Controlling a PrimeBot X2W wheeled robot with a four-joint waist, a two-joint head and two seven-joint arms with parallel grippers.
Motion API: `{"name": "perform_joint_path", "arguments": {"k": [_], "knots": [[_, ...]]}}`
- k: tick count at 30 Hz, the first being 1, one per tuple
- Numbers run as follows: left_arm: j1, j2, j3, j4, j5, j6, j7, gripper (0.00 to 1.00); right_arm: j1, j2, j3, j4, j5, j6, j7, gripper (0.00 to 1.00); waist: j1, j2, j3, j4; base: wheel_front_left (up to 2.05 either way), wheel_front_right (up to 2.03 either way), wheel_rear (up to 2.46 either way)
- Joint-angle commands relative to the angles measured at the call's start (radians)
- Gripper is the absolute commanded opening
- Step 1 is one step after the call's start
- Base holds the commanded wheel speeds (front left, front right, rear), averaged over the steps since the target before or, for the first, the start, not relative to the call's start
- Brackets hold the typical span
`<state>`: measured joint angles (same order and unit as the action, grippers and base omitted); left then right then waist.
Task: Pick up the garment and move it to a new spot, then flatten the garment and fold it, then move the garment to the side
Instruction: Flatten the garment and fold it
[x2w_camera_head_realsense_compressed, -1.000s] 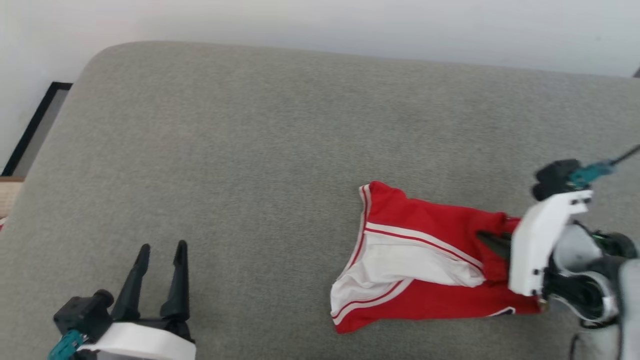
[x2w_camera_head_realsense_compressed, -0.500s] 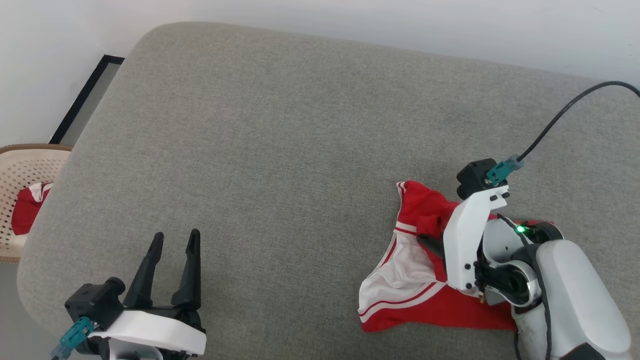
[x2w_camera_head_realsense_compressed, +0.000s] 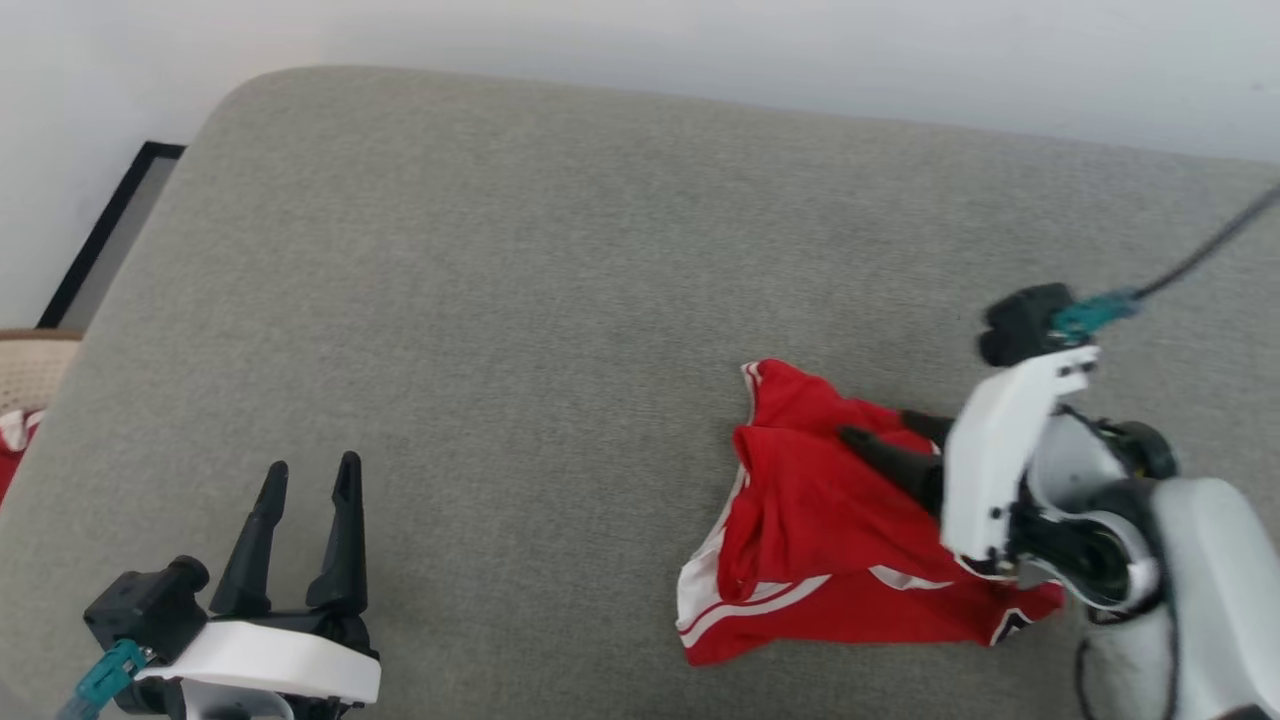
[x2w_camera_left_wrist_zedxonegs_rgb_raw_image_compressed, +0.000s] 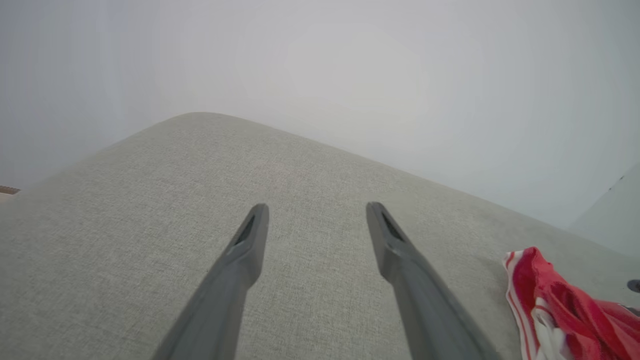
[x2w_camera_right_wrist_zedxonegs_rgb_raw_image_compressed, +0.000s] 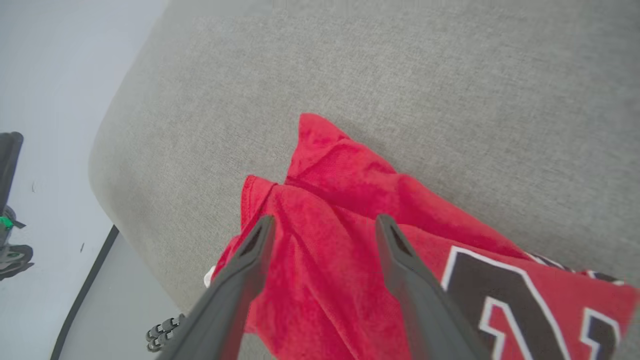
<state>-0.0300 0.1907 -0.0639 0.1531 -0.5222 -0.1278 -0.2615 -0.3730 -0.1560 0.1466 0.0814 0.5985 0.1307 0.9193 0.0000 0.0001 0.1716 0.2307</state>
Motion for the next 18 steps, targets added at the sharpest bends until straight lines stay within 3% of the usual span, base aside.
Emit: {"name": "perform_joint_path", "arguments": {"k": [1,8,18], "knots": [[0.009,0.006,0.003,-0.005,-0.006,-0.004,-0.004,1.00,0.022,-0.009,-0.021,-0.024,0.003,0.000,-0.011,1.00,0.0000,-0.0001,-0.009,-0.021,0.00,0.00,0.00],[0.042,0.024,0.027,-0.014,-0.019,-0.004,-0.004,1.00,0.118,-0.012,-0.135,-0.104,-0.019,0.000,-0.120,1.00,0.0000,-0.0001,-0.051,-0.088,0.00,0.00,0.00],[0.118,0.032,0.079,-0.052,0.047,-0.004,-0.004,1.00,0.277,-0.025,-0.164,-0.116,-0.093,0.000,-0.413,1.00,0.0000,-0.0001,-0.112,-0.166,0.00,0.00,0.00]]}}
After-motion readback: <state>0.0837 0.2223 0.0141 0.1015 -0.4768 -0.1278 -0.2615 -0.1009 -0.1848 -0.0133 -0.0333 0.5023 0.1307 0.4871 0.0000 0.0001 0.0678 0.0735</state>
